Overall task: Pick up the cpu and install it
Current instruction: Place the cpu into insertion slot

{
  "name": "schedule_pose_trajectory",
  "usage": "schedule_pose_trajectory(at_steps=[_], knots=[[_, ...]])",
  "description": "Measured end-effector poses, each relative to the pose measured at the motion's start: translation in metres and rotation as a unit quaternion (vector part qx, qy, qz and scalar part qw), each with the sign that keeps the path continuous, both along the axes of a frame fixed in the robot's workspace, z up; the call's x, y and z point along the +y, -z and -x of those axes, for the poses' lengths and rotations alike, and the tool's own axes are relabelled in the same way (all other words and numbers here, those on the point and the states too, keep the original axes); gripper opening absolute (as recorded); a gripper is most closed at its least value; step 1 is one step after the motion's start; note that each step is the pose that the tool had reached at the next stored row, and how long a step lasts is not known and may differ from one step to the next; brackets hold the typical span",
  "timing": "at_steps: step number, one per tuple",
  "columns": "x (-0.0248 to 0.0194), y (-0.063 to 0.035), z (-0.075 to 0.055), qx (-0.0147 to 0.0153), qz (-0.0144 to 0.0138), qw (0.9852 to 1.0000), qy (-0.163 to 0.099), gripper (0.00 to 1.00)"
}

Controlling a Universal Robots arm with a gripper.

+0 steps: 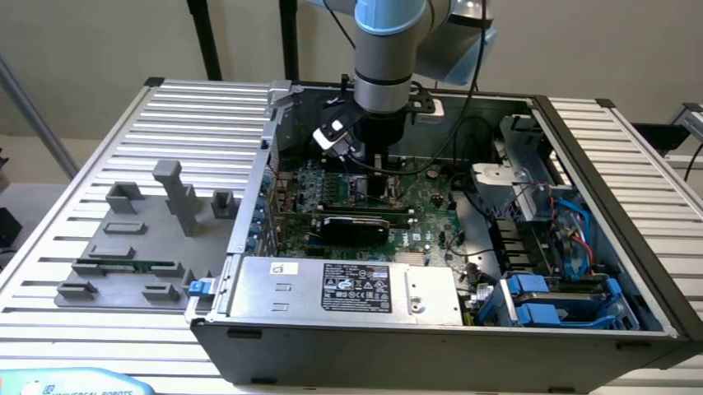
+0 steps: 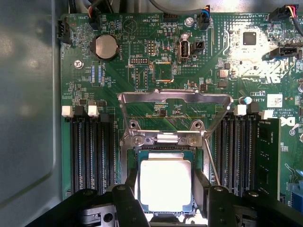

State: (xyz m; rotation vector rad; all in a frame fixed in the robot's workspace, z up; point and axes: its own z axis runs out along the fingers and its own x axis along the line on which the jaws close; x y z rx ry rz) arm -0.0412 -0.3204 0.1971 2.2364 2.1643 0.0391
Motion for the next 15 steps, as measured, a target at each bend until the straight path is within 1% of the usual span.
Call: schedule_pose_trajectory(at_steps=[1,2,7,9,11,15], knots=[[0.0,0.0,0.0,0.0,0.0,1.0,0.0,0.56],[0.0,0.0,0.0,0.0,0.0,1.0,0.0,0.63],[0.0,0.0,0.0,0.0,0.0,1.0,0.0,0.63],[0.0001,0.0001,0.0,0.0,-0.0004,1.0,0.0,0.63],[0.0,-0.0001,0.0,0.0,-0.0017,1.0,0.0,0.63],[0.0,-0.0006,0.0,0.0,-0.0072,1.0,0.0,0.63]])
